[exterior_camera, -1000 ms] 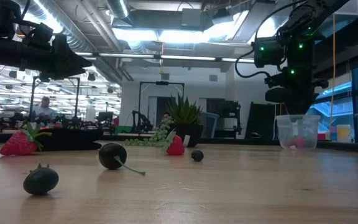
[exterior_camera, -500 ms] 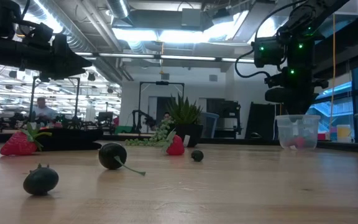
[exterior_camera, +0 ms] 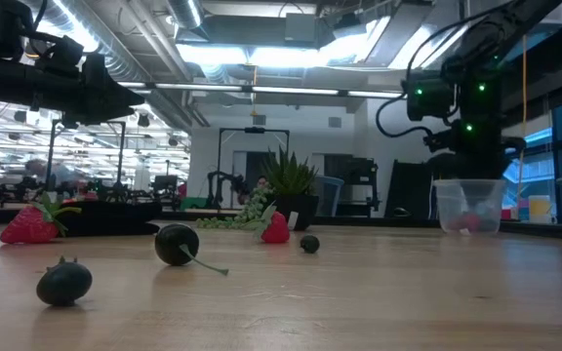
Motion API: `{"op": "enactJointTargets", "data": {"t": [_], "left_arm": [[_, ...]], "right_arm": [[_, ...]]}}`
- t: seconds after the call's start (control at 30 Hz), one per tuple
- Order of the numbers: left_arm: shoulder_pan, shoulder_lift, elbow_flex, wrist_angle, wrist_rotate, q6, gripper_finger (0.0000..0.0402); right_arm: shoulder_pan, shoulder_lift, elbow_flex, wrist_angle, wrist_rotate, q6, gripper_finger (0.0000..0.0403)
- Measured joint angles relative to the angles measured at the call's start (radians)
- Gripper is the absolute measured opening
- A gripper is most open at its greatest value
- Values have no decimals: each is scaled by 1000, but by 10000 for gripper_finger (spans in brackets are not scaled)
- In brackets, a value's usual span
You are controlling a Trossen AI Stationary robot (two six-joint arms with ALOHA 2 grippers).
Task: Pick and placing Produce into tupperware
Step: Put the bottom black cherry into the bin, then put the top blueberry into the bin
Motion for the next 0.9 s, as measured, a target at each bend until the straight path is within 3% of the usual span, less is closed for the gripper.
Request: {"op": "enactJointTargets", "data": {"t": [0.67, 0.9], "left_arm": [[0, 0, 0, 0, 0, 0, 236], [0, 0, 0, 0, 0, 0, 236]], "right_arm": [[0, 0, -20, 47, 1, -29, 152], [0, 0, 66, -15, 1, -44, 153]]}}
